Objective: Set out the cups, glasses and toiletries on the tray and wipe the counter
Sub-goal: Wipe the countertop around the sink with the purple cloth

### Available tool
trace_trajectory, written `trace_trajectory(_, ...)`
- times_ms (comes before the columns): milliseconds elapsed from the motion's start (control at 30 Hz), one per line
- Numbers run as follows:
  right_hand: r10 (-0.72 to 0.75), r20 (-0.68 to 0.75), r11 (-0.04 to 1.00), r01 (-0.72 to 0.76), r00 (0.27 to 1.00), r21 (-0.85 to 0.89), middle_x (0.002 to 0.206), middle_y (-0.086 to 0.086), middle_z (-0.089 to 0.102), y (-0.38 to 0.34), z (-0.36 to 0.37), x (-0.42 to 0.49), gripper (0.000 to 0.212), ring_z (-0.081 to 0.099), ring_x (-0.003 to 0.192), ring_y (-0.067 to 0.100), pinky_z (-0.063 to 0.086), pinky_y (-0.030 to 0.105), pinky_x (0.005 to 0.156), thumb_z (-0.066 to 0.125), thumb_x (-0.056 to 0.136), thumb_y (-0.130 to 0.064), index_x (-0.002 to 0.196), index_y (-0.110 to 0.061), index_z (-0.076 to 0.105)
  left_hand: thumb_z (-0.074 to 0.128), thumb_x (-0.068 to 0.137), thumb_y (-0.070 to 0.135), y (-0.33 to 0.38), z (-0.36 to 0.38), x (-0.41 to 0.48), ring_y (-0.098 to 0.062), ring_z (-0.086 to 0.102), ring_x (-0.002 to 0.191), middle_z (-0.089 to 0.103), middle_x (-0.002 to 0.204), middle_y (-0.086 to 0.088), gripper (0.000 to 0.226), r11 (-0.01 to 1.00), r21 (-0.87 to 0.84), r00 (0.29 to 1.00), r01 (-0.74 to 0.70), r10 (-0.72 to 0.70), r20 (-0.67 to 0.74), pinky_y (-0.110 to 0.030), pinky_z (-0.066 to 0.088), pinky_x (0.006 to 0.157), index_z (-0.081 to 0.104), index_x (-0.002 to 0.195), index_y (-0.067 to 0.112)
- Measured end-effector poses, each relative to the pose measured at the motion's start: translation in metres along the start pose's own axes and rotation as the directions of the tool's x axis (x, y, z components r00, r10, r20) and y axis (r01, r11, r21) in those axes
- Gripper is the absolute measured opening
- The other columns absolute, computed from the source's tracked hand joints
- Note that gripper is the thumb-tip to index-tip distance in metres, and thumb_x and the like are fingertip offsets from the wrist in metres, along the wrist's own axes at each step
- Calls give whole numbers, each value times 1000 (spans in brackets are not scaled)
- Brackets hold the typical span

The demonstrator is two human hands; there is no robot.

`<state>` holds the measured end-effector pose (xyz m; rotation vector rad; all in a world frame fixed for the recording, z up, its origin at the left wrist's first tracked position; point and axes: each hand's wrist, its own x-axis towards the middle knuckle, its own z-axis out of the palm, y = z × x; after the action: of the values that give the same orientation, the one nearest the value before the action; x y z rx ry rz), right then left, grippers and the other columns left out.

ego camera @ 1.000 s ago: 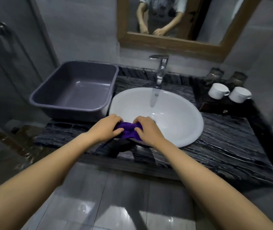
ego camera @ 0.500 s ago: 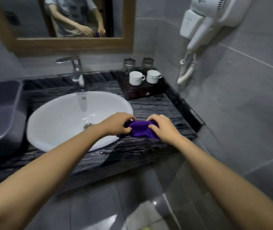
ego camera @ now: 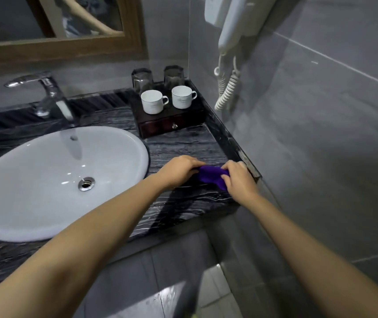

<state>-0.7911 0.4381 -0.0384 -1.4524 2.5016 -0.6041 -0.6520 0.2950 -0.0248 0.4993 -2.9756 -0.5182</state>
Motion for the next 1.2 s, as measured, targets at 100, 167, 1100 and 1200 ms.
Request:
trace_trajectory(100, -96, 125, 993, 105, 987, -62, 113, 12, 59, 13, 18, -4, 24, 50, 111, 29, 40, 37, 95, 55, 92, -22, 111, -7, 56, 46, 94, 16, -11, 24, -3, -26, 48, 125, 56, 134, -10, 39, 997, -16, 981, 75, -71, 183, -34, 37, 104, 51, 132, 14)
trace_trajectory(167, -184, 176, 963, 213, 967, -163, 109, 8, 61, 19, 27, -5, 28, 49, 110, 27, 41, 38, 95, 55, 91, -34, 105, -10, 59, 44, 95, 21, -19, 28, -9, -24, 38, 135, 48, 142, -10, 41, 992, -51, 961, 119, -103, 255, -30, 26, 111, 47, 135, 13)
trace_trajectory(1100, -553, 390, 762, 636, 736, -120, 160, -6, 16, -51, 114, 69, 60, 11, 148, 20, 3, 37, 119, 17, 91, -53, 149, -35, 19, -11, 85, 61, -130, 49, -130, -12, 0, 145, 13, 158, 2, 79, 889, 129, 898, 439, -433, -75, -36, 0, 119, 12, 149, 21)
trace_trajectory(1200, -544, 354, 772, 619, 761, -143, 159, -4, 20, -55, 119, 96, 57, 14, 148, 21, 7, 38, 119, 23, 94, -51, 148, -34, 22, -8, 88, 57, -130, 50, -130, -13, 4, 145, 15, 157, 2, 74, 887, 144, 898, 439, -432, -84, -37, 1, 119, 14, 149, 20)
